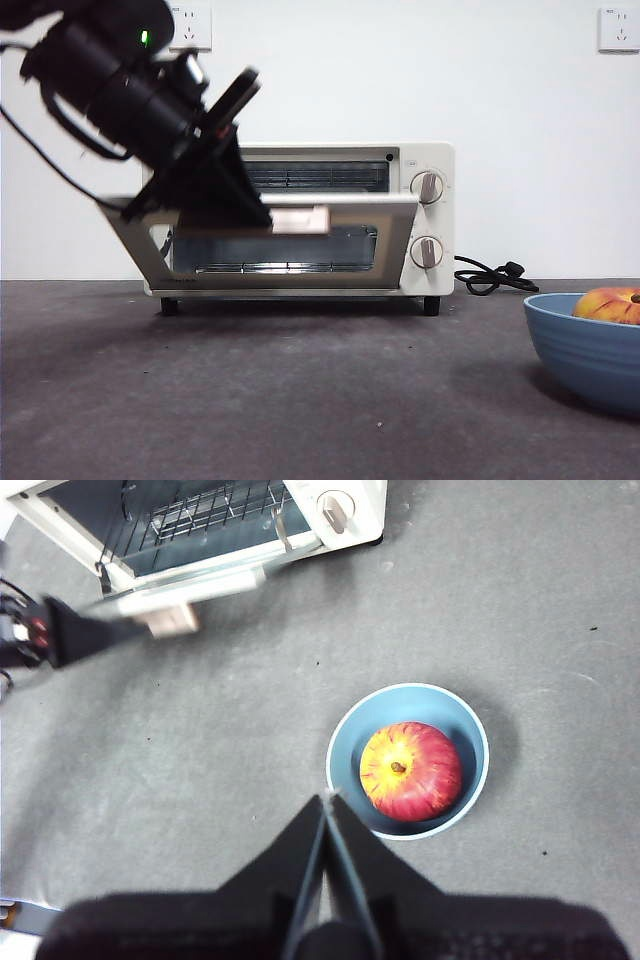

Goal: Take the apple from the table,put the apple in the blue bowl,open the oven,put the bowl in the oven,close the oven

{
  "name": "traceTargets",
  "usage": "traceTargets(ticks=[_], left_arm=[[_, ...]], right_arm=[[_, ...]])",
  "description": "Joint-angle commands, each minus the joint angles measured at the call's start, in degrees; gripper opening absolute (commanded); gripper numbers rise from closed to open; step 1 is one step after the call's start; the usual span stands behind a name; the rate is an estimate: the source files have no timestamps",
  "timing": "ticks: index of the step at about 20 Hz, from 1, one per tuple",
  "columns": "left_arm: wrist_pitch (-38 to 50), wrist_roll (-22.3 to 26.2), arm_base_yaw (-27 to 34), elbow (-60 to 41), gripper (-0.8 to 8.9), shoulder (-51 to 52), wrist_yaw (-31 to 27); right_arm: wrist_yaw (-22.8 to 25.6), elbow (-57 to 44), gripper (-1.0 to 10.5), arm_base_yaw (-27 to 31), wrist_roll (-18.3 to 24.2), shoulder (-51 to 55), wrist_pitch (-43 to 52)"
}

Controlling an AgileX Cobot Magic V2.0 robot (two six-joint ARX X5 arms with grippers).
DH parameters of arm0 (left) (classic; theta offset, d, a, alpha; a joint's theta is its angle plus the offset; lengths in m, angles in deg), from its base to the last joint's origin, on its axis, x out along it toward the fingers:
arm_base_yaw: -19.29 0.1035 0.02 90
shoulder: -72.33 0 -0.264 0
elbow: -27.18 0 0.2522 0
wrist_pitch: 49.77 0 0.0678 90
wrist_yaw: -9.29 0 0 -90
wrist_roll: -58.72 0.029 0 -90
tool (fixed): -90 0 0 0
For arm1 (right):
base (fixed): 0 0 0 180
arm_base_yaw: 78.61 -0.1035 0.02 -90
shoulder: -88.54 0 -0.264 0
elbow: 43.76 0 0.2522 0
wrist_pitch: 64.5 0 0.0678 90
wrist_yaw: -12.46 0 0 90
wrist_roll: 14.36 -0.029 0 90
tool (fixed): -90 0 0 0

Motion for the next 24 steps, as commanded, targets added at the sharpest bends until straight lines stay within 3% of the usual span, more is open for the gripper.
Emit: traceTargets(ticks=[1, 9, 17, 24], left_arm=[[1.57, 1.44, 3.69, -0.44, -0.07, -2.84, -9.68], [1.07, 4.13, 3.78, -4.0, -0.07, -2.84, -9.53], [-1.92, 8.7, 0.72, -7.61, -0.07, -1.77, -3.61], [-11.45, 9.14, -1.07, -7.58, -0.07, 13.4, 1.92]], right_arm=[[-0.02, 0.07, -0.1, -0.04, 0.44, 0.2, 0.42], [0.02, 0.07, -0.1, -0.04, 0.59, 0.17, 0.44], [-0.35, 0.07, -0.1, -0.04, 0.52, 0.13, -0.9], [-3.72, 0.0, -0.1, -0.04, -6.25, -1.09, -11.21]])
